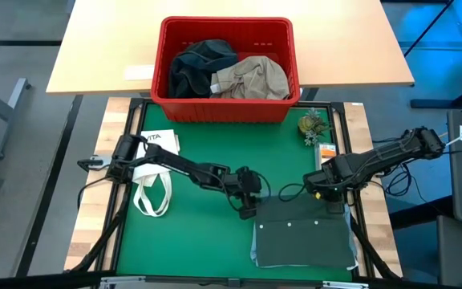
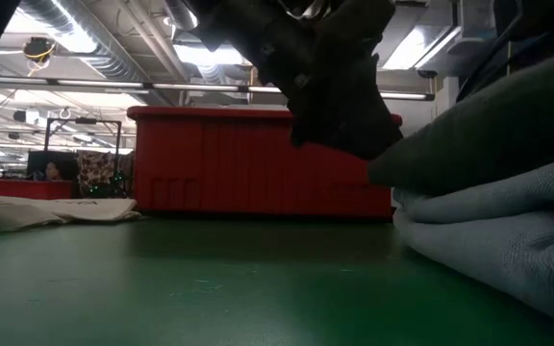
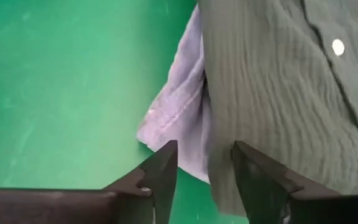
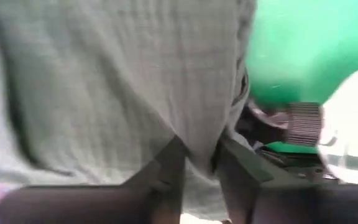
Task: Fold Laundry from Bin
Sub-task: Stack the green shirt on top of the light blue jeans
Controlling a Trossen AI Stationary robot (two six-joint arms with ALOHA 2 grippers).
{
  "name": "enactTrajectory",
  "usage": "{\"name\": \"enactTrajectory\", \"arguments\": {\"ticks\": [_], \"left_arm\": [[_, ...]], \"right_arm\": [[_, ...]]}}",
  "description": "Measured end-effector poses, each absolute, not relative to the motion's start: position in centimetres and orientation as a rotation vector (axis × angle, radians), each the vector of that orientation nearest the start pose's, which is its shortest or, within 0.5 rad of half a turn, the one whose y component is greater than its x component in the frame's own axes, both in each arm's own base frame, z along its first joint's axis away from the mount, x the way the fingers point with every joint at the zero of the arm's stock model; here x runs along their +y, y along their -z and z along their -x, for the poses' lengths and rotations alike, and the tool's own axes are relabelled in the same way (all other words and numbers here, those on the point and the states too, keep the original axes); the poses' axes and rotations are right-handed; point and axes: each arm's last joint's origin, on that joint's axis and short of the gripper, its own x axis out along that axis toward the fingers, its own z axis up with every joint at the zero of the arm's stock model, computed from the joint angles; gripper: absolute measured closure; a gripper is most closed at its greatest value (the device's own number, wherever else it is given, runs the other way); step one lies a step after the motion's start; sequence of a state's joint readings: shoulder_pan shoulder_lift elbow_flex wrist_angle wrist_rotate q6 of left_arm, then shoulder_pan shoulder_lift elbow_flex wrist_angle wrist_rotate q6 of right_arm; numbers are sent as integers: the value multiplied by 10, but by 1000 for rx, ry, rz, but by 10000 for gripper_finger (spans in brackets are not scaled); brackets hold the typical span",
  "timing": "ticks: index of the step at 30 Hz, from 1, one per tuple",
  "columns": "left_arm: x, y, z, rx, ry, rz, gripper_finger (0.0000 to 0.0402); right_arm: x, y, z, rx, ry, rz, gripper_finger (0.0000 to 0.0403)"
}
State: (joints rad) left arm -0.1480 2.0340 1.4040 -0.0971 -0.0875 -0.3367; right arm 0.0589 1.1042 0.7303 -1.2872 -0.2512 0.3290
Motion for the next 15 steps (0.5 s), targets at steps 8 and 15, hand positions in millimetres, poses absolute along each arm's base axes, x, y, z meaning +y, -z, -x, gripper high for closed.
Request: {"name": "enactTrajectory", "arguments": {"ticks": [8, 15], "left_arm": [[-55, -187, -438, 708, -72, 240, 240], [-49, -213, -445, 531, -58, 268, 264]], "right_arm": [[14, -221, -144, 1672, 79, -375, 231], [11, -251, -149, 1614, 158, -283, 229]]}}
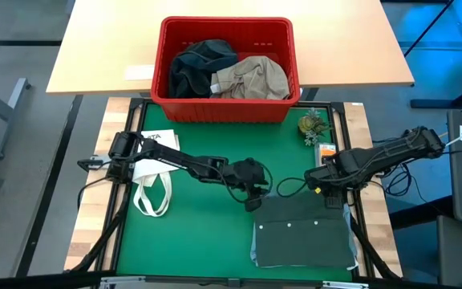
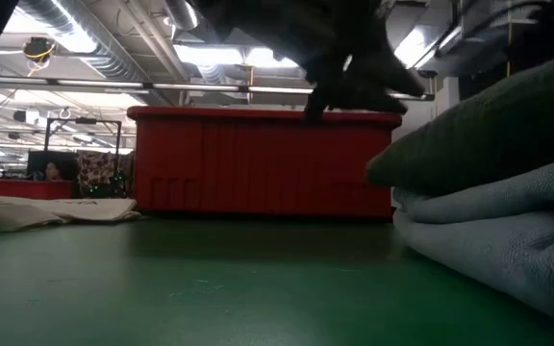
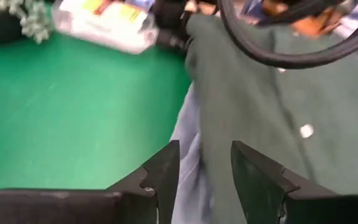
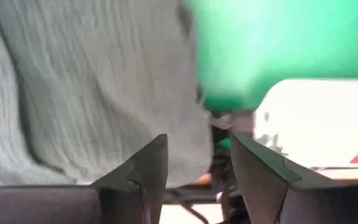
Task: Fold Laundry from Bin
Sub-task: Stack the green shirt on top of the light blue jeans
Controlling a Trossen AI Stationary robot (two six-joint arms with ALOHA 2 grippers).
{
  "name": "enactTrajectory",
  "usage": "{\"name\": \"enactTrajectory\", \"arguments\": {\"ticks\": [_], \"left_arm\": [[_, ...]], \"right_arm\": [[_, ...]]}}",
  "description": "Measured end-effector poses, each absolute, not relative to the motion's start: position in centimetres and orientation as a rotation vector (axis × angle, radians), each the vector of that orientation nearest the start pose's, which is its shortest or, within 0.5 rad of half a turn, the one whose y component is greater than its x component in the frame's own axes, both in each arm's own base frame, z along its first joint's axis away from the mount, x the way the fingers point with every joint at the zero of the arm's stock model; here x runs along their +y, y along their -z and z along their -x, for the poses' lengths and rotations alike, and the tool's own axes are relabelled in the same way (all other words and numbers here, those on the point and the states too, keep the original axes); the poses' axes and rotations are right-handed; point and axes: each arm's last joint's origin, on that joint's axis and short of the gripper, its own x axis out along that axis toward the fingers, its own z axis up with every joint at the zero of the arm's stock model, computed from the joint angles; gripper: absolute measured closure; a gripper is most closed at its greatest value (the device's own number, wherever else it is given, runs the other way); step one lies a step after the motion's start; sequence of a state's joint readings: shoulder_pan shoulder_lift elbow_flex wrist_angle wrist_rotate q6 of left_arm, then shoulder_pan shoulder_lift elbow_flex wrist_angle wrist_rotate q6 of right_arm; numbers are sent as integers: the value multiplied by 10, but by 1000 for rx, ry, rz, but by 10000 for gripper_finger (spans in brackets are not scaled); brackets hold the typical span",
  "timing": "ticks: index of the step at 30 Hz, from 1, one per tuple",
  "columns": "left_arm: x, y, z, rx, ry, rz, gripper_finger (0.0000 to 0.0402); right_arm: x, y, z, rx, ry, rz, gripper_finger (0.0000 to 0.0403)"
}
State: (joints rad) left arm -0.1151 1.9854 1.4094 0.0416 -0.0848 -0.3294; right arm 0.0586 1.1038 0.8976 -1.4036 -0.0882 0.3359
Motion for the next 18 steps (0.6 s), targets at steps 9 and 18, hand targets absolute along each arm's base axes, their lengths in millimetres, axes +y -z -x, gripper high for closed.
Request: {"name": "enactTrajectory", "arguments": {"ticks": [9, 18], "left_arm": [[-77, -226, -448, 382, 25, 257, 296], [-108, -187, -453, 438, 29, 184, 340]], "right_arm": [[24, -254, -184, 1272, 54, -329, 229], [51, -233, -203, 1111, 40, -182, 229]]}}
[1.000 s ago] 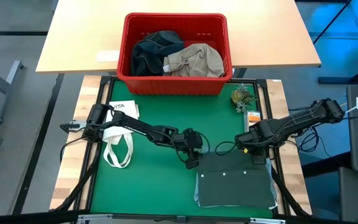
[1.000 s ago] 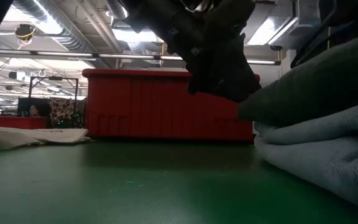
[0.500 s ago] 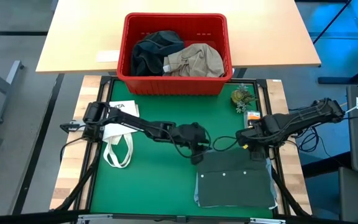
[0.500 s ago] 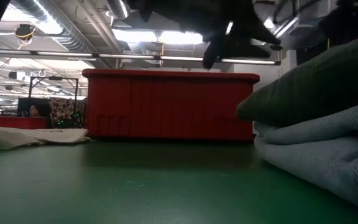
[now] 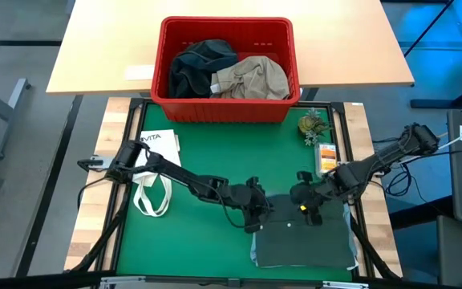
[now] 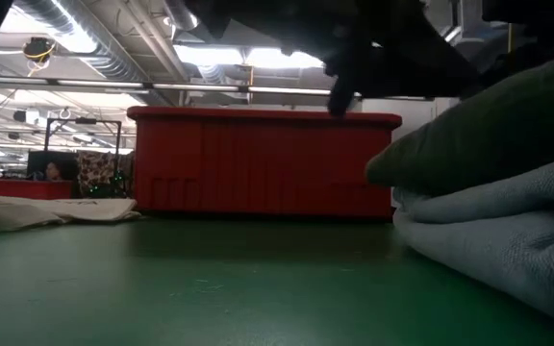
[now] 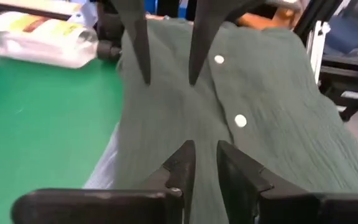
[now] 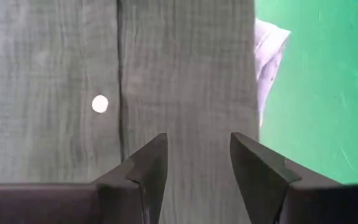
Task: Fold Laundry from Bin
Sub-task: Stack the green shirt on top of the light blue jeans
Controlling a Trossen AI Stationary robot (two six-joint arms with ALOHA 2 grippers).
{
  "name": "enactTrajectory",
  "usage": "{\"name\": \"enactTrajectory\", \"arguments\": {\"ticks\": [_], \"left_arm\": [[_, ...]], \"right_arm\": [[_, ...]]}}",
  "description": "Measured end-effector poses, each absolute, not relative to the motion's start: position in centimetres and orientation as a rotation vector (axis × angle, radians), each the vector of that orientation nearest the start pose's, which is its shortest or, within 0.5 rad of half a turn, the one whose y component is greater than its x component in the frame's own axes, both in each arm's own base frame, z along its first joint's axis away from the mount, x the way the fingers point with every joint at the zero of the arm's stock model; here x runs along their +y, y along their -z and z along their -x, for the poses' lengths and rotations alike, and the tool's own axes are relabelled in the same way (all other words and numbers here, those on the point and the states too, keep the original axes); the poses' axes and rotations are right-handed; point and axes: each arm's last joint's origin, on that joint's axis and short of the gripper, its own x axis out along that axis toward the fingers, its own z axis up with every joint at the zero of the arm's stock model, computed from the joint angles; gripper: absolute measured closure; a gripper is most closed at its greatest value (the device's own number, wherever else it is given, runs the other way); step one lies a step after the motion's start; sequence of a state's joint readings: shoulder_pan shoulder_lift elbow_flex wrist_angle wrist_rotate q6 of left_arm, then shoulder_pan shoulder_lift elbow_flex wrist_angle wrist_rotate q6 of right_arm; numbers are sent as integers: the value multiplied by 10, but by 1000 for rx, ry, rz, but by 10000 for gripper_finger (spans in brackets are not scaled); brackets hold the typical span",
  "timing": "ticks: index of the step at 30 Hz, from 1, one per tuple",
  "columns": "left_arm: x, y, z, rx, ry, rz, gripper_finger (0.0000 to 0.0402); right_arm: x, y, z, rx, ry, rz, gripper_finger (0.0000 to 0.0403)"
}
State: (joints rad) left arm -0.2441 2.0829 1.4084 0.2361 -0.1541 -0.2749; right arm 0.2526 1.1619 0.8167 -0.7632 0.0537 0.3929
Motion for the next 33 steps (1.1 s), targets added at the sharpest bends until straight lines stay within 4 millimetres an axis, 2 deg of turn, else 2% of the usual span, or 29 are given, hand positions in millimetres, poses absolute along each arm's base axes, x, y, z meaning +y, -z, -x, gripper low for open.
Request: {"name": "enactTrajectory", "arguments": {"ticks": [5, 10, 21, 33], "left_arm": [[-111, -165, -455, 488, 7, 165, 365], [-111, -148, -453, 575, -4, 147, 383], [-109, -138, -445, 710, -43, 106, 400], [-109, -137, -444, 721, -45, 105, 401]], "right_arm": [[60, -213, -205, 1123, 64, -170, 229], [63, -197, -198, 1261, 106, -169, 229], [58, -193, -173, 1516, 220, -150, 229], [55, -195, -150, 1786, 226, -181, 229]]}}
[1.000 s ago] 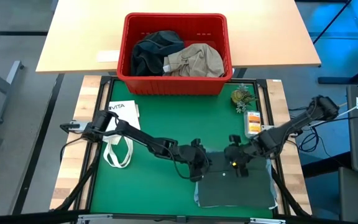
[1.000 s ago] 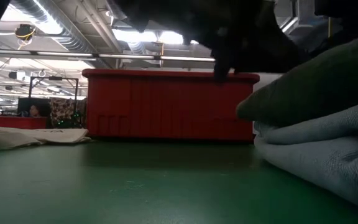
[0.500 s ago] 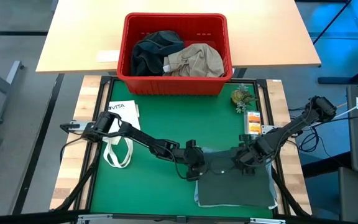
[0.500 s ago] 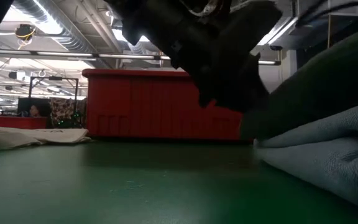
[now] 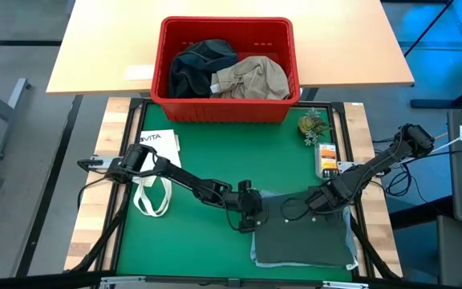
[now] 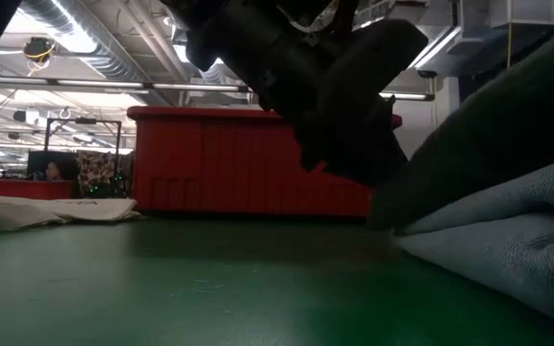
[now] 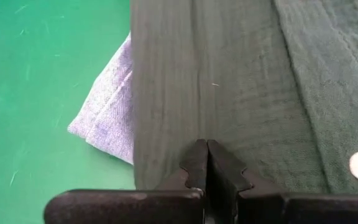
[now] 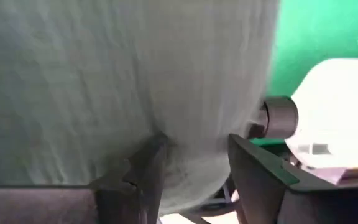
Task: Fold Laundry from Bin
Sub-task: Stack the green shirt on top of the light blue jeans
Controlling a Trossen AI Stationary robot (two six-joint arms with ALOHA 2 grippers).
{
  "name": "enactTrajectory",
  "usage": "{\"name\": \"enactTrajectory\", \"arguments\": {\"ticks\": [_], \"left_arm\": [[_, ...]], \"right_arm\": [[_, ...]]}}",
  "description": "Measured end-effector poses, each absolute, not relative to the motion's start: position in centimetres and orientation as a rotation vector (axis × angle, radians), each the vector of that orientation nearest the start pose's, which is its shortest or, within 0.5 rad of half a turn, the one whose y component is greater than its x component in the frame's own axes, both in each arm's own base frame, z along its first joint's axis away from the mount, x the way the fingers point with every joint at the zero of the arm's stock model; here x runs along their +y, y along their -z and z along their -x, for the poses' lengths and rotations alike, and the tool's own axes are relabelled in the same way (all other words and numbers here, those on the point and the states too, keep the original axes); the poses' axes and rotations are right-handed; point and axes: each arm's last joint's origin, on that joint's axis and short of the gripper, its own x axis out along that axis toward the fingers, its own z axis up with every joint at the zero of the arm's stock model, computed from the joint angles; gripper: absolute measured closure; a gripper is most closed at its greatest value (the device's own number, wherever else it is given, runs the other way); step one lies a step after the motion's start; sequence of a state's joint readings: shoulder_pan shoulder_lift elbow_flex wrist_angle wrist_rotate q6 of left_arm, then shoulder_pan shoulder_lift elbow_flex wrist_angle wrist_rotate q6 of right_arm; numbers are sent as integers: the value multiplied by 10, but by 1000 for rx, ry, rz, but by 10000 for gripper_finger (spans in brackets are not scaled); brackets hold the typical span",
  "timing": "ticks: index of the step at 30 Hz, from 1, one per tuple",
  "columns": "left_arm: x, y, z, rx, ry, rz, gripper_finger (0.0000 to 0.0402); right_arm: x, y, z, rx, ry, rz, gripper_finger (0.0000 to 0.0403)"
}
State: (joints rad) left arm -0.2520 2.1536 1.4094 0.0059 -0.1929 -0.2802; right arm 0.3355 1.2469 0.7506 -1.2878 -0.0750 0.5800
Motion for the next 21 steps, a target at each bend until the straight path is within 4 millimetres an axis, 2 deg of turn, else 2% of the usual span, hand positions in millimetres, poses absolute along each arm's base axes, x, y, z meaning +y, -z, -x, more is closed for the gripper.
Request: {"name": "enactTrajectory", "arguments": {"ticks": [5, 11, 17, 21], "left_arm": [[-108, -140, -443, 720, -44, 105, 401], [-106, -172, -438, 663, -42, 117, 401], [-108, -198, -435, 582, -23, 138, 401], [-117, -209, -439, 466, 36, 177, 401]], "right_arm": [[55, -202, -151, 1782, 225, -180, 229], [55, -227, -153, 1788, 258, -141, 229], [60, -255, -167, 1657, 225, -154, 229], [75, -269, -178, 1501, 164, -186, 229]]}}
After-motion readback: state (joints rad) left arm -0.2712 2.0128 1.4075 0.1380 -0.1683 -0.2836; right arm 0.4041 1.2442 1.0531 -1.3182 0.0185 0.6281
